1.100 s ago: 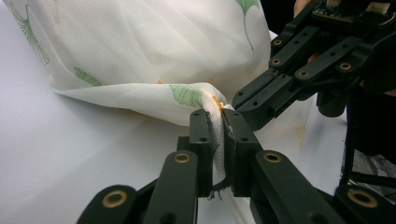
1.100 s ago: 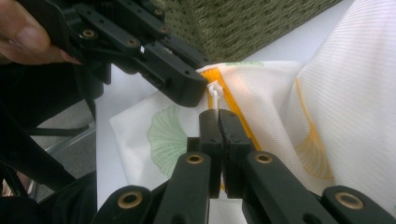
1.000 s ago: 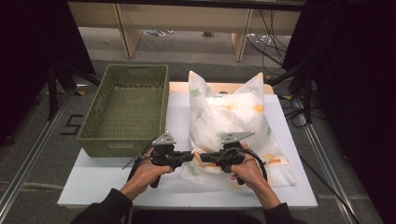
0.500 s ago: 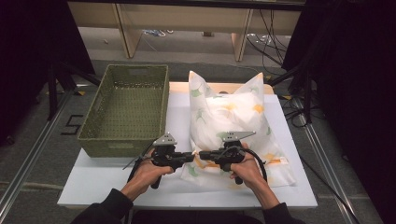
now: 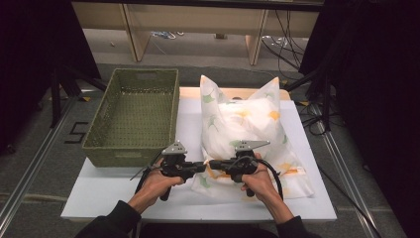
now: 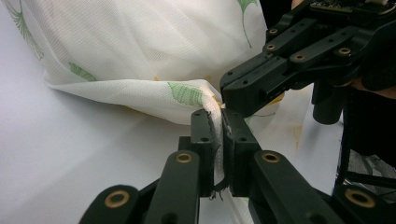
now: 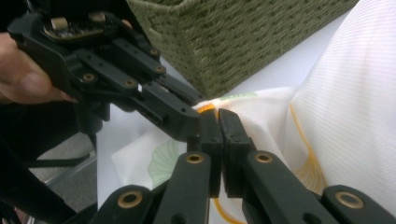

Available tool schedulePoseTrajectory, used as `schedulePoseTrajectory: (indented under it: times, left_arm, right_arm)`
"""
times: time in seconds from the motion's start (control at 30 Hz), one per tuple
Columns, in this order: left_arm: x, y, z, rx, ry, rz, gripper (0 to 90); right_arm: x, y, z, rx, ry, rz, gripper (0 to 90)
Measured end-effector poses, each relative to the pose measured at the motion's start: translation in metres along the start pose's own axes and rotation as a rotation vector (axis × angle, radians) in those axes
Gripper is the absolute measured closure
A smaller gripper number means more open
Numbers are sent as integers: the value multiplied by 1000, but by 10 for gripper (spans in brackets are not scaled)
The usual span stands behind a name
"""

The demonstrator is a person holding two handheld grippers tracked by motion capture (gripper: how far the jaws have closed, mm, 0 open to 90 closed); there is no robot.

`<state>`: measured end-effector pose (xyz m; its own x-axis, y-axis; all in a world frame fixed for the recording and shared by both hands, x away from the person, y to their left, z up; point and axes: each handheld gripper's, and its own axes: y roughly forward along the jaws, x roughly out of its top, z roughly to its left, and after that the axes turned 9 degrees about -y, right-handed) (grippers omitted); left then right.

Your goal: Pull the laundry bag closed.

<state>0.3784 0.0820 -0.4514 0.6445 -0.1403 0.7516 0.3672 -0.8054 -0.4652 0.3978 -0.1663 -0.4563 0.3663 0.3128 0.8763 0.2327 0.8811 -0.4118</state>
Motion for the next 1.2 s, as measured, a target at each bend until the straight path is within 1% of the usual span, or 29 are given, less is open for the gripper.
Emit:
schedulePoseTrajectory:
  times: [0.03, 0.07, 0.1, 0.13, 0.17, 0.2, 0.27, 0.4, 0.43, 0.5, 0.53, 0.6, 0.63, 0.67, 0.7, 0.73, 0.77, 0.8, 0.83, 0.87, 0.9, 0.93, 1.0, 1.03, 1.07, 1.1, 1.13, 1.17, 1.2]
  left_arm:
    - [0, 0, 0, 0, 0, -1, 833]
    - [0, 0, -1, 2, 0, -1, 833]
    - [0, 0, -1, 1, 3, 1, 833]
    - [0, 0, -1, 3, 2, -1, 832]
    - [0, 0, 0, 1, 0, 0, 832]
    - [0, 0, 0, 0, -1, -3, 832]
    - [0, 0, -1, 3, 4, 1, 832]
    - [-1, 0, 0, 4, 11, 11, 834]
    - [-1, 1, -1, 5, 12, 6, 834]
    - [-2, 0, -1, 7, 17, 15, 835]
    - [-2, -1, -1, 6, 15, 16, 837]
    - [-4, -2, -1, 12, 24, 25, 842]
    - [-6, -2, -1, 12, 20, 30, 842]
    - [-6, -4, 0, 15, 33, 40, 842]
    - [-7, -5, -1, 16, 26, 39, 843]
    - [-9, -6, 0, 20, 23, 43, 843]
    - [-10, -7, 0, 14, 25, 46, 843]
    - [-12, -7, 1, 15, 27, 53, 843]
    - [-13, -7, 1, 14, 31, 56, 843]
    - [-14, -8, 1, 22, 42, 71, 843]
    - [-15, -8, 1, 28, 37, 73, 844]
    - [-16, -8, 1, 35, 45, 86, 844]
    - [-18, -7, 1, 33, 37, 87, 845]
    - [-18, -7, 2, 36, 46, 94, 845]
    - [-19, -8, 2, 31, 47, 102, 846]
    - [-19, -8, 1, 39, 41, 101, 847]
    - [-19, -8, 1, 39, 41, 101, 848]
    - [-20, -9, 0, 48, 37, 107, 849]
    - [-21, -9, 0, 52, 40, 107, 850]
  right_arm:
    - [1, -1, 1, -4, 11, 2, 900]
    - [0, 0, -1, -4, -22, -10, 900]
    - [1, -1, -1, -6, -26, -5, 900]
    - [1, -1, -1, -5, -26, -5, 900]
    - [1, -2, 0, -3, -5, -6, 900]
    - [1, -1, 0, -2, -4, -7, 900]
    - [1, -1, -1, -4, -26, -4, 900]
    - [1, -1, 0, -17, -35, 12, 900]
    - [1, -1, 3, -22, -21, 19, 900]
    - [2, 0, 4, -29, -43, 27, 900]
    - [2, 0, 5, -32, -38, 29, 900]
    - [2, 0, 5, -32, -67, 27, 900]
    - [2, 0, 7, -45, -62, 33, 900]
    - [1, 1, 9, -41, -51, 41, 900]
    - [1, 3, 10, -34, -61, 36, 900]
    - [1, 3, 12, -50, -60, 52, 900]
    - [0, 5, 11, -36, -84, 48, 900]
    - [0, 6, 13, -35, -73, 51, 900]
    - [0, 8, 14, -34, -92, 56, 900]
    - [-1, 8, 15, -31, -90, 64, 900]
    - [-2, 9, 17, -35, -96, 75, 900]
    - [-2, 10, 17, -43, -105, 82, 900]
    - [-4, 12, 18, -27, -95, 88, 900]
    - [-6, 13, 17, -34, -103, 81, 900]
    - [-6, 13, 17, -29, -98, 81, 900]
    - [-7, 14, 17, -28, -105, 76, 900]
    - [-7, 14, 18, -40, -116, 80, 900]
    - [-6, 14, 19, -43, -115, 88, 900]
    - [-7, 14, 21, -42, -99, 84, 900]
